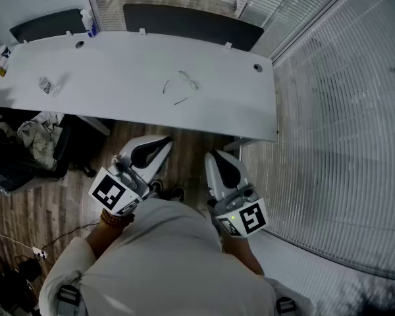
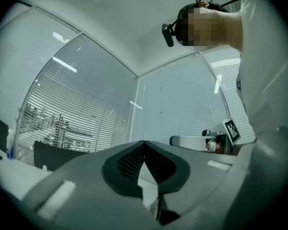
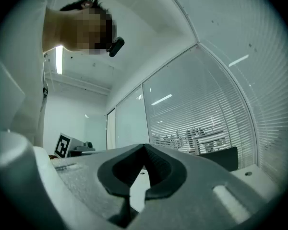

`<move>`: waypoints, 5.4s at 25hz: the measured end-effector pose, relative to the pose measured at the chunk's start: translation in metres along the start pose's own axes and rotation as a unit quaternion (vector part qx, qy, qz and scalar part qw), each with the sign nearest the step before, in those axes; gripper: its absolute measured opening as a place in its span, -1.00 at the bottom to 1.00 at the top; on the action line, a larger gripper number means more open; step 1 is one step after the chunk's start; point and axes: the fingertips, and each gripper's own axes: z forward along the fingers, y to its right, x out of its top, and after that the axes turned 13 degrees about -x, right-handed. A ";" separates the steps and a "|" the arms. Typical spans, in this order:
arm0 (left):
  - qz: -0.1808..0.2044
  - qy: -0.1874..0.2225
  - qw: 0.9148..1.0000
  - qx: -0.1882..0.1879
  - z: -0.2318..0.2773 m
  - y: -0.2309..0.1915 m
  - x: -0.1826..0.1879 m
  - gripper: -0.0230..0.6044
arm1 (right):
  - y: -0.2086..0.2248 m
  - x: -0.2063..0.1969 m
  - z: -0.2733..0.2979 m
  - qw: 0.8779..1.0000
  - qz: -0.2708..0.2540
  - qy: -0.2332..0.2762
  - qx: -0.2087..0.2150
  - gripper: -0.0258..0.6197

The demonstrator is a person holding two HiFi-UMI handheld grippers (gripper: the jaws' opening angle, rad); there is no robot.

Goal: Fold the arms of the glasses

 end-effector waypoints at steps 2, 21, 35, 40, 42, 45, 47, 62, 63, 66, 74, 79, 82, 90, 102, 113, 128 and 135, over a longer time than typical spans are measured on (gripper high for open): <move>-0.004 -0.002 1.000 0.001 0.002 -0.004 -0.003 -0.92 | 0.004 -0.001 0.003 1.000 0.003 0.000 0.000 -0.92; 0.002 -0.018 1.000 0.016 0.049 0.005 -0.018 -0.92 | 0.054 0.002 -0.010 0.999 0.044 0.004 0.013 -0.92; -0.007 -0.028 0.999 0.027 0.068 -0.058 -0.042 -0.92 | 0.091 -0.029 0.042 0.998 0.054 -0.010 0.004 -0.92; -0.011 -0.030 0.999 0.014 0.082 -0.118 -0.046 -0.92 | 0.107 -0.036 0.102 0.999 0.037 -0.019 -0.004 -0.92; -0.013 -0.030 0.999 0.009 0.087 -0.144 -0.046 -0.92 | 0.114 -0.040 0.130 0.999 0.028 -0.025 -0.010 -0.92; -0.019 -0.037 0.999 0.001 0.093 -0.180 -0.049 -0.92 | 0.124 -0.041 0.169 0.999 0.017 -0.028 -0.018 -0.92; -0.022 -0.038 0.999 -0.009 0.099 -0.202 -0.051 -0.92 | 0.129 -0.044 0.191 0.999 0.011 -0.030 -0.024 -0.92; -0.055 -0.078 0.995 0.001 0.132 -0.285 -0.087 -0.92 | 0.170 -0.085 0.271 0.996 0.006 -0.093 -0.003 -0.92; -0.061 -0.081 0.995 0.005 0.130 -0.286 -0.093 -0.92 | 0.171 -0.092 0.271 0.995 0.011 -0.101 -0.001 -0.92; -0.083 -0.094 0.992 0.020 0.123 -0.284 -0.113 -0.92 | 0.169 -0.116 0.265 0.991 0.029 -0.131 0.006 -0.92; -0.078 -0.144 0.986 0.032 0.106 -0.289 -0.159 -0.92 | 0.169 -0.157 0.269 0.985 0.007 -0.174 0.018 -0.92; -0.068 -0.176 0.981 0.031 0.100 -0.312 -0.211 -0.92 | 0.181 -0.210 0.282 0.973 -0.033 -0.227 0.013 -0.92; -0.071 -0.207 0.975 0.036 0.096 -0.328 -0.243 -0.87 | 0.188 -0.255 0.290 0.962 -0.071 -0.264 0.023 -0.84; -0.133 -0.268 0.952 0.058 0.083 -0.368 -0.341 -0.66 | 0.214 -0.383 0.312 0.907 -0.175 -0.380 0.051 -0.76; -0.163 -0.349 0.918 0.094 0.064 -0.394 -0.420 -0.52 | 0.229 -0.476 0.336 0.835 -0.237 -0.484 0.113 -0.70; -0.187 -0.367 0.906 0.100 0.054 -0.394 -0.445 -0.52 | 0.232 -0.491 0.335 0.815 -0.251 -0.509 0.117 -0.70; -0.196 -0.372 0.903 0.082 0.069 -0.375 -0.460 -0.56 | 0.232 -0.499 0.331 0.806 -0.250 -0.523 0.120 -0.86; -0.232 -0.354 0.903 0.075 0.089 -0.362 -0.462 -0.52 | 0.230 -0.500 0.328 0.808 -0.249 -0.521 0.116 -0.86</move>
